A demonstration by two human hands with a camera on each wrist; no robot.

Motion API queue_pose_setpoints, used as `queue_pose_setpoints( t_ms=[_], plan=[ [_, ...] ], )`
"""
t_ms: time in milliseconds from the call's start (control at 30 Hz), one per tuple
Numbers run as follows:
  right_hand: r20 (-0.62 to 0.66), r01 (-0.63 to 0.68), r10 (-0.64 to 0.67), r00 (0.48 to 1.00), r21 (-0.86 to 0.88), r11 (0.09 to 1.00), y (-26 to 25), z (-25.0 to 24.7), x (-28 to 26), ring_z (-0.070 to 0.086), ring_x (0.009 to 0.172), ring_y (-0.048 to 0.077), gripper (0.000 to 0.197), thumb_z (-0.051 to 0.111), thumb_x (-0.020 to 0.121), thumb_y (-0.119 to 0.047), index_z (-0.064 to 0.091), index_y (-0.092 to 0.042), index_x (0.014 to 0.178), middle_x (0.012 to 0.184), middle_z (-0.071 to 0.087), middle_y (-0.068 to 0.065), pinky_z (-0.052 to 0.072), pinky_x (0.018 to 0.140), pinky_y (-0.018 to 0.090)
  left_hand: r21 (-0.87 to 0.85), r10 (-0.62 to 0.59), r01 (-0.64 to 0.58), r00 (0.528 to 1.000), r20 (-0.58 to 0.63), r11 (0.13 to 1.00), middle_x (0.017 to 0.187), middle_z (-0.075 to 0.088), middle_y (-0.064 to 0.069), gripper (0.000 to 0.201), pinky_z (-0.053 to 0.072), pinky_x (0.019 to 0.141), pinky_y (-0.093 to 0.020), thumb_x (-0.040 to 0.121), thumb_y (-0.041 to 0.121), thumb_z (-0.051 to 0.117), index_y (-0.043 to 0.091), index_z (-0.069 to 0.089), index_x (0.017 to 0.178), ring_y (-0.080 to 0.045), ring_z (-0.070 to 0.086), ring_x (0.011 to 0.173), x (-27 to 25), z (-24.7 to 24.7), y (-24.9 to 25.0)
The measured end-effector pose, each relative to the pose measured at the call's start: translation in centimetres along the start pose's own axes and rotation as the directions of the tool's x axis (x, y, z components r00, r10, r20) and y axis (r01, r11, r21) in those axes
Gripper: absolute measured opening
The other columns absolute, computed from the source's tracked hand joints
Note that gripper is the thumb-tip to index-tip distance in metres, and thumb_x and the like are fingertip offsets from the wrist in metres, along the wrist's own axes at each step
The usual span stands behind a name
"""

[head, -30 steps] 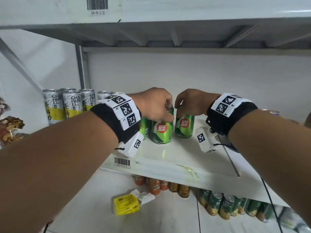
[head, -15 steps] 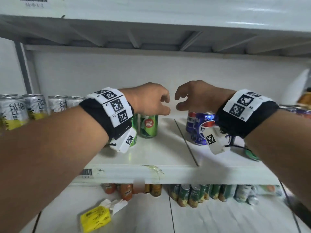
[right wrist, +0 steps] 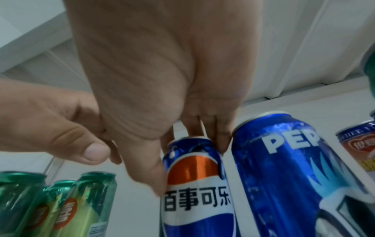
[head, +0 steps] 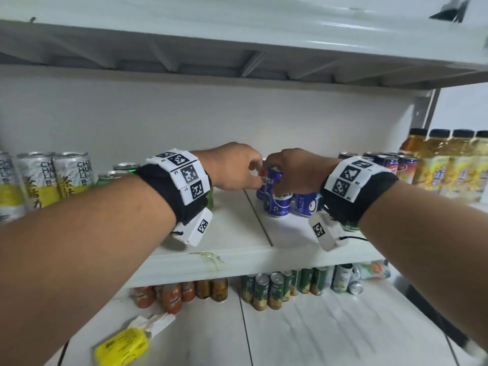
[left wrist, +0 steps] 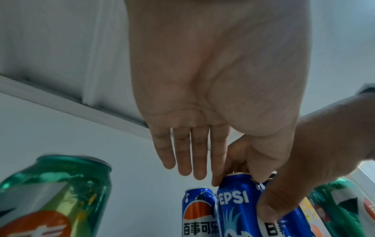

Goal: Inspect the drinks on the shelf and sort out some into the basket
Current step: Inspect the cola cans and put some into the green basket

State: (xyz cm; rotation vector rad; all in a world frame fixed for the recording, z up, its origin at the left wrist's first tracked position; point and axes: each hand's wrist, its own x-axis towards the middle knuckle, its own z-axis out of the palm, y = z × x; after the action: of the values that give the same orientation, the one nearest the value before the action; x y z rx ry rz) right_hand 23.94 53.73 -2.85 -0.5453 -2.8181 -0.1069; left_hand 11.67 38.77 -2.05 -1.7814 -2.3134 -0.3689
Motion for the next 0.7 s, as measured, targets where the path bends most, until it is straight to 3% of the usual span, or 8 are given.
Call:
queue_pose_setpoints(
  t_ms=[133, 300, 433, 500, 600, 700],
  plan=[
    [-0.063, 0.002, 0.000, 0.998, 0.028, 1.000, -0.5, -0.3, -1.4, 0.054, 0.087, 0.019, 0.046, 0.083, 0.075, -0.034, 0.062, -0.036, 0.116, 0.095, 0.043, -0.010, 0.041, 0.060, 0.026, -0.046, 0.007, -0.007, 1.000, 0.008, 0.999, 0.130, 0.068, 0.006, 0.042, 0.052, 0.099, -0.031, 0.094, 0.043, 0.077, 0.024, 0.071, 0.131, -0.018, 0.064, 0.117, -1.2, 0.0, 0.0],
    [-0.181, 0.048, -0.021, 0.983, 0.148, 0.988, -1.6, -0.7, -4.9, 0.054, 0.082, 0.008, 0.042, 0.085, 0.071, -0.035, 0.068, -0.032, 0.109, 0.098, 0.054, -0.008, 0.040, 0.059, 0.021, -0.179, 0.051, -0.043, 0.998, 0.041, 0.983, 0.113, 0.070, 0.015, 0.041, 0.055, 0.090, -0.029, 0.081, 0.043, 0.090, 0.027, 0.072, 0.115, -0.012, 0.068, 0.108, -2.4, 0.6, 0.0],
    [-0.265, 0.050, 0.047, 0.963, 0.348, 0.936, -2.4, -0.1, -7.2, 0.060, 0.090, 0.013, 0.038, 0.087, 0.071, -0.032, 0.068, -0.033, 0.105, 0.103, 0.060, -0.005, 0.045, 0.067, 0.024, -0.347, 0.078, -0.062, 0.996, 0.031, 0.936, 0.093, 0.075, 0.015, 0.043, 0.052, 0.072, -0.021, 0.070, 0.040, 0.100, 0.029, 0.073, 0.102, 0.002, 0.069, 0.085, -3.2, 1.6, 0.7],
    [-0.286, 0.054, 0.090, 0.954, 0.459, 0.887, -2.5, 0.7, -7.8, 0.061, 0.093, 0.014, 0.040, 0.087, 0.072, -0.025, 0.066, -0.035, 0.104, 0.108, 0.060, -0.003, 0.047, 0.073, 0.027, -0.409, 0.090, -0.064, 0.995, 0.045, 0.910, 0.093, 0.078, 0.015, 0.047, 0.055, 0.075, -0.023, 0.068, 0.039, 0.102, 0.028, 0.073, 0.104, -0.001, 0.072, 0.082, -3.4, 2.6, 1.3],
    [-0.294, 0.122, 0.097, 0.951, 0.645, 0.754, -2.4, 1.9, -8.4, 0.070, 0.095, 0.015, 0.043, 0.087, 0.075, -0.013, 0.066, -0.027, 0.110, 0.116, 0.064, 0.004, 0.059, 0.078, 0.028, -0.503, 0.083, -0.046, 0.995, 0.052, 0.863, 0.100, 0.081, 0.005, 0.054, 0.063, 0.092, -0.040, 0.068, 0.033, 0.103, 0.023, 0.072, 0.112, -0.015, 0.077, 0.095, -3.4, 4.0, 1.9],
    [-0.328, 0.202, 0.120, 0.937, 0.789, 0.580, -1.9, 3.4, -8.7, 0.074, 0.089, 0.017, 0.048, 0.087, 0.079, -0.006, 0.062, -0.018, 0.119, 0.112, 0.071, 0.011, 0.062, 0.074, 0.030, -0.583, 0.079, -0.055, 0.997, 0.016, 0.810, 0.095, 0.081, 0.003, 0.047, 0.063, 0.087, -0.041, 0.069, 0.024, 0.102, 0.020, 0.074, 0.107, -0.015, 0.077, 0.088, -3.4, 4.9, 1.8]
  ],
)
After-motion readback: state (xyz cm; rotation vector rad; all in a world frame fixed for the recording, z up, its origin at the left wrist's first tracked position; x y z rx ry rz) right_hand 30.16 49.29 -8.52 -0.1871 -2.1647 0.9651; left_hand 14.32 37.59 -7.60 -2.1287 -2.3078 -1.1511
